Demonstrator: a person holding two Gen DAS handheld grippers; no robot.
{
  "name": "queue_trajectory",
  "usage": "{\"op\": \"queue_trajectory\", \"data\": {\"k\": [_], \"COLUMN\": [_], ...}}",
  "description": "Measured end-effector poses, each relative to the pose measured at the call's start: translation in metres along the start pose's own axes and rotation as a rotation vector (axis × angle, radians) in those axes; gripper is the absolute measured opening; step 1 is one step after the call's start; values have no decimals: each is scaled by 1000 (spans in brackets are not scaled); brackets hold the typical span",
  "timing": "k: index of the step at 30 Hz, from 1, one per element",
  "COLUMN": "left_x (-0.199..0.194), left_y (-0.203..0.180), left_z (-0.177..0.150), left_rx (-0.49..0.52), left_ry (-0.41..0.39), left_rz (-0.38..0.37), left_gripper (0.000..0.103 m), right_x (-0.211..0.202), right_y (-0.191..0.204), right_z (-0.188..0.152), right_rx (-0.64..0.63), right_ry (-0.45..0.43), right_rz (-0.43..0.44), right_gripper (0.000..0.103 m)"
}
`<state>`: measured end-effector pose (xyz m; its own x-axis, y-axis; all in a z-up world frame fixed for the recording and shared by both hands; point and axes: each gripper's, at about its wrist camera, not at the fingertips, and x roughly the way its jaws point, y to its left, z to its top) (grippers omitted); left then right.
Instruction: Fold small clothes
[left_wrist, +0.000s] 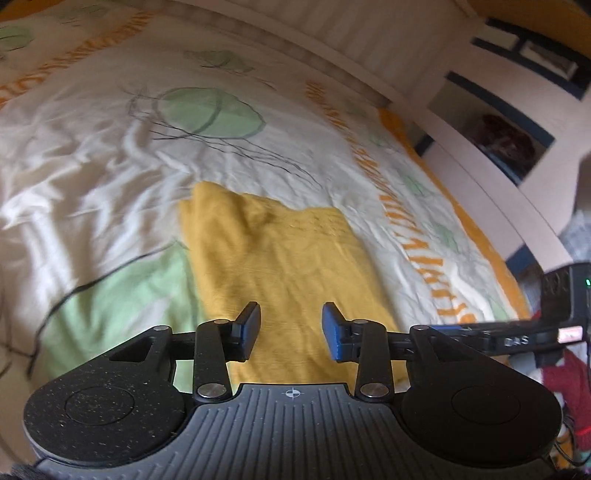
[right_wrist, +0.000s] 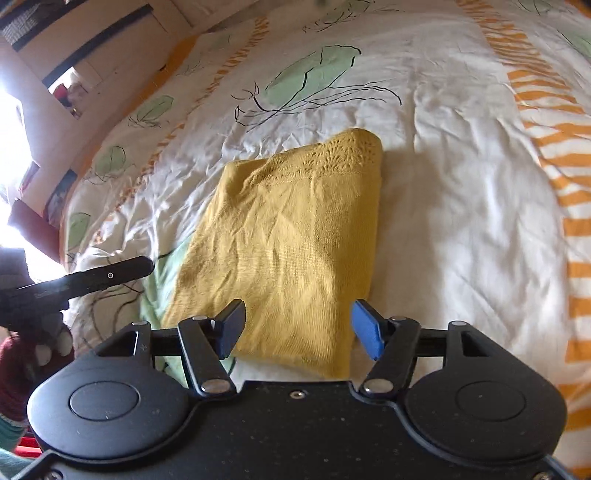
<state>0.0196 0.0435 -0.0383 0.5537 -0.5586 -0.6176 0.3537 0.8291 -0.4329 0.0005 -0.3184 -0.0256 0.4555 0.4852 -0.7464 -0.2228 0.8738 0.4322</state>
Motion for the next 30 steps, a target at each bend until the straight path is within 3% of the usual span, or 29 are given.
{"op": "queue_trajectory", "data": {"k": [2, 5, 10, 12, 16, 20, 25, 29, 30], "left_x": [22, 53, 44, 36, 23, 42, 82, 116, 124], "left_y": [-6, -3, 5, 8, 9, 16, 33, 60, 68], "left_z": [-12, -35, -39, -31, 2, 38, 62, 61, 59], "left_rx": [69, 164, 120, 78, 63, 63, 22, -47, -69], "left_ry": [35, 121, 102, 85, -7, -60, -53, 4, 22], "left_rz": [17, 140, 120, 101, 113, 159, 213, 286, 288], "left_gripper": [36, 35, 36, 37, 51, 52, 53, 53, 57], "right_x": [16, 36, 33, 24, 2, -1, 22, 46, 54], "right_y": [2, -1, -5, -6, -2, 5, 16, 19, 16], "right_z": [-3, -13, -22, -18, -4, 20, 44, 53, 55], "right_rx": [-26, -66, -61, -54, -62, -85, -125, -177, -181], "right_ry": [24, 100, 123, 92, -43, -158, -224, -231, -216], "right_rz": [-37, -120, -107, -96, -81, -70, -21, -2, -6], "right_gripper": [68, 68, 70, 72, 79, 87, 88, 88, 88]}}
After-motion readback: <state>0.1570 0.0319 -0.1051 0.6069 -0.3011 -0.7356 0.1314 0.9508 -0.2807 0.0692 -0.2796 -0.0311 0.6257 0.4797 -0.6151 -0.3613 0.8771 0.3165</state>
